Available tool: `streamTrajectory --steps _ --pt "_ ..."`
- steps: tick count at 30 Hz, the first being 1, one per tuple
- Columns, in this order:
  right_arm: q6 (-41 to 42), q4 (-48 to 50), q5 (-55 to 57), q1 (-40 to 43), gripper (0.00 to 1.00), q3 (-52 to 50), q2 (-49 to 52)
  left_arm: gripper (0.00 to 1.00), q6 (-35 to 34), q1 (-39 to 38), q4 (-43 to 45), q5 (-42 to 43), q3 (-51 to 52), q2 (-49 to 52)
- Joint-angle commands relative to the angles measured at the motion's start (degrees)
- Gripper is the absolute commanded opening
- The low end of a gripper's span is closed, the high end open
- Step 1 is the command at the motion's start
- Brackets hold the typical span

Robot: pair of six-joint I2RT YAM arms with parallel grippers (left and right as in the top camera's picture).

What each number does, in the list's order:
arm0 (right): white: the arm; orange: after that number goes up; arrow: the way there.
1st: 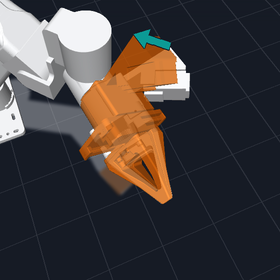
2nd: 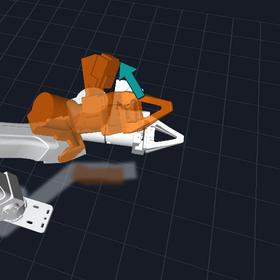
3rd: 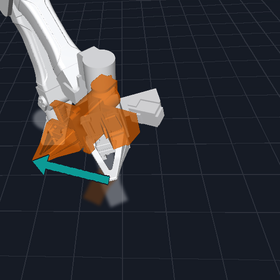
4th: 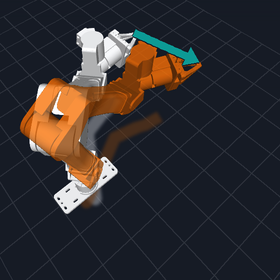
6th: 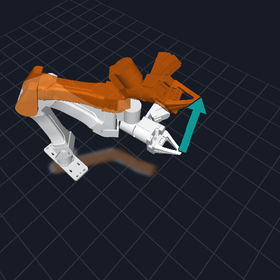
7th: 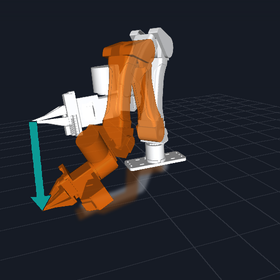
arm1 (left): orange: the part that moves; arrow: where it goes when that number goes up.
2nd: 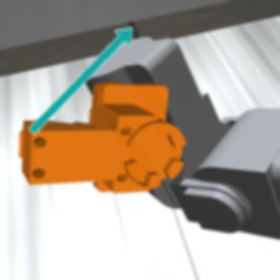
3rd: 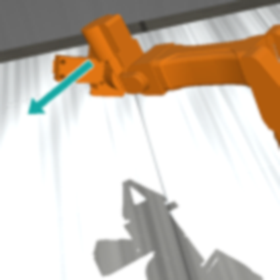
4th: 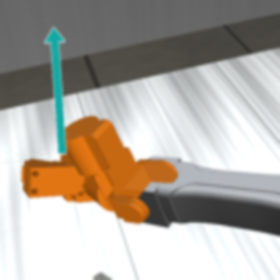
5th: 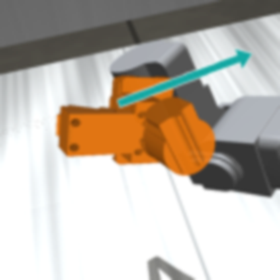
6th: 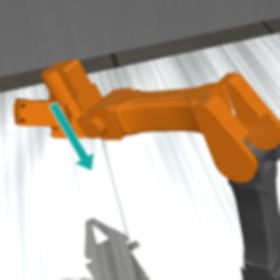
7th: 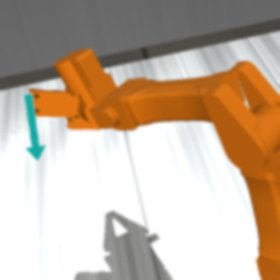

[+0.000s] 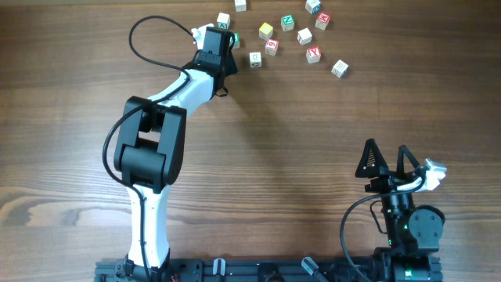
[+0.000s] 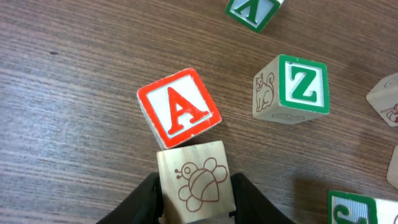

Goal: Form a tower
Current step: 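Close the left gripper on the bee-picture block and lift it, then carry the bee block to table center, lower it, open left gripper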

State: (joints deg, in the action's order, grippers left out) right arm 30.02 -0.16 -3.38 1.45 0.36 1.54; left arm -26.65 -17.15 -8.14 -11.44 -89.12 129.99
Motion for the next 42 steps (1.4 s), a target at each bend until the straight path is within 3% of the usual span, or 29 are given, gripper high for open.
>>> streamTrajectory --steps 1,10,13,18,25,28,33,42 --pt "0.42 0.2 0.57 0.35 1.0 -0.02 -0.52 0.29 0.94 0.22 -2.47 -1.33 -0.57 -0.17" --pt "0.39 0.2 0.57 0.35 1.0 -0.02 -0.52 0.26 2.89 0.15 -11.54 -1.68 -0.57 -17.59" --pt "0.42 0.17 0.55 0.35 1.0 -0.02 -0.52 0.27 3.13 0.11 -23.52 -1.68 -0.57 -33.7" --pt "0.39 0.2 0.55 0.35 1.0 -0.02 -0.52 0.26 3.06 -1.2 -38.75 -1.42 -0.57 -48.24" --pt "0.39 0.2 0.57 0.35 1.0 -0.02 -0.52 0.26 0.24 -8.94 -61.79 -0.79 0.15 -54.53" --pt "0.39 0.17 0.55 0.35 1.0 -0.02 -0.52 0.26 0.22 -12.9 -59.12 0.02 3.87 -54.14" --pt "0.42 0.2 0.55 0.35 1.0 -0.02 -0.52 0.26 -0.98 -18.23 -44.52 4.11 13.84 -51.28" --pt "0.42 0.17 0.55 0.35 1.0 -0.02 -0.52 0.23 -2.58 -23.19 -26.01 4.37 19.52 -33.9"
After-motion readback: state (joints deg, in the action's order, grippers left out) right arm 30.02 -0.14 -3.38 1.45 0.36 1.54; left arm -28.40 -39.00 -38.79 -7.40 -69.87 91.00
